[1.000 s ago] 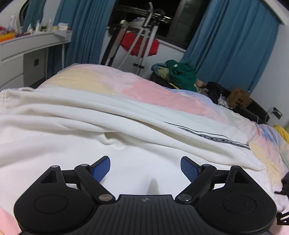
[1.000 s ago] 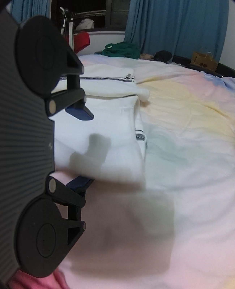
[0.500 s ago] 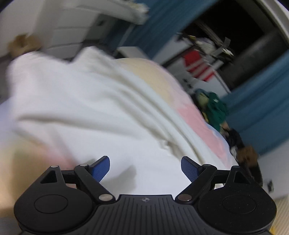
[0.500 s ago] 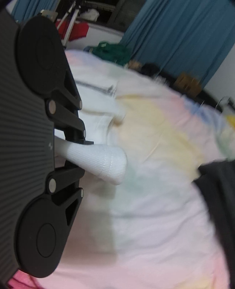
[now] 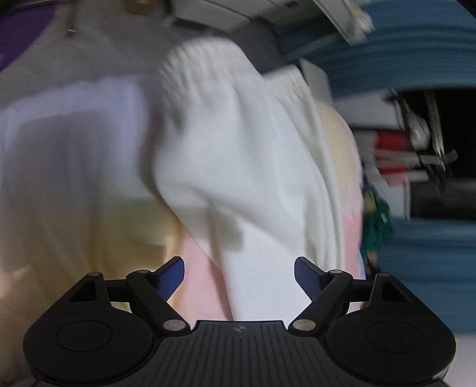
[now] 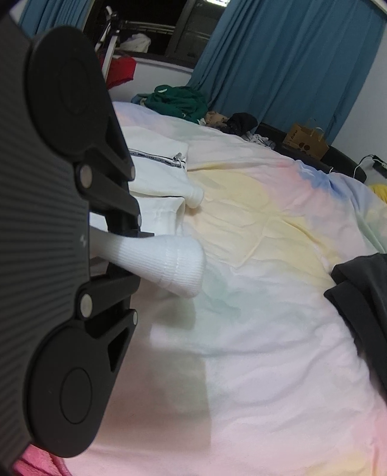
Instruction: Fold clothes
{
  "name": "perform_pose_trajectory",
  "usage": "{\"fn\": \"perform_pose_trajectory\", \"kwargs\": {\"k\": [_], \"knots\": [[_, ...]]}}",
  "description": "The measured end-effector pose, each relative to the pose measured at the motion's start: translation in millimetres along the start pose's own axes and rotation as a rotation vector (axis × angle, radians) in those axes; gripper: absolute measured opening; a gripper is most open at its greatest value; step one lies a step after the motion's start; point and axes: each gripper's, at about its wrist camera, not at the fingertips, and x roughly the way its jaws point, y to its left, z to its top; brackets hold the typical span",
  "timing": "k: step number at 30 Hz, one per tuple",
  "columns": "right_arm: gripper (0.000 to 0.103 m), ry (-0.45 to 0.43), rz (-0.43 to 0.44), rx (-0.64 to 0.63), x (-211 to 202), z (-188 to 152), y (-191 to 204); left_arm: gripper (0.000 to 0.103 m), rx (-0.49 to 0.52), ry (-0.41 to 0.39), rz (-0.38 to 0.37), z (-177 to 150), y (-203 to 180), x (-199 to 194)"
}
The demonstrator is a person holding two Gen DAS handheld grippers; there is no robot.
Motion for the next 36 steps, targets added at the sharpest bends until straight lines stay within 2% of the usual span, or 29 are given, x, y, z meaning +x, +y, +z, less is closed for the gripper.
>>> {"fn": "perform_pose_trajectory", "kwargs": {"k": [3, 6, 8, 9, 11, 13, 16, 19, 25, 30, 36], "knots": [[0.005, 0.008, 0.011, 0.026, -1.0, 1.6, -4.4, 0.083, -0.022, -0.066, 0.032, 23.6, 9.0, -1.7], [0.005, 0.011, 0.017, 0.042, -0.9, 2.2, -7.1, 0.082, -0.054, -0.099, 0.049, 40.3, 24.2, 0.2], [0.005, 0.011, 0.014, 0.051, 0.5, 2.5, -8.6, 0.082, -0.039, -0.096, 0.030, 44.3, 27.2, 4.7], [0.005, 0.010, 0.010, 0.053, 1.5, 2.2, -9.0, 0.078, -0.031, -0.094, 0.020, 46.3, 28.7, 7.0], [0.005, 0.009, 0.005, 0.058, 2.9, 2.4, -9.1, 0.066, -0.040, -0.095, -0.027, 48.8, 30.3, 8.7], [0.005, 0.009, 0.000, 0.050, 3.6, 3.2, -7.8, 0.037, -0.033, -0.085, -0.076, 49.1, 26.6, 11.3], [0.005, -0.007, 0.012, 0.022, 1.1, 3.8, -3.9, 0.016, 0.042, -0.125, -0.065, 45.5, 16.0, 5.3], [0.005, -0.019, 0.028, 0.004, -3.6, 5.2, -1.9, 0.007, 0.110, -0.152, -0.088, 39.6, 3.6, -11.0], [0.005, -0.041, 0.079, -0.001, -16.2, 8.9, -3.3, 0.005, 0.231, -0.167, -0.176, 13.2, -29.9, -54.2], [0.005, -0.072, 0.118, 0.007, -30.9, 15.3, -6.9, 0.005, 0.249, -0.163, -0.183, -1.6, -32.3, -85.9], [0.005, -0.074, 0.125, 0.022, -36.1, 22.8, -12.0, 0.005, 0.252, -0.181, -0.173, -5.2, -37.0, -95.3]]}}
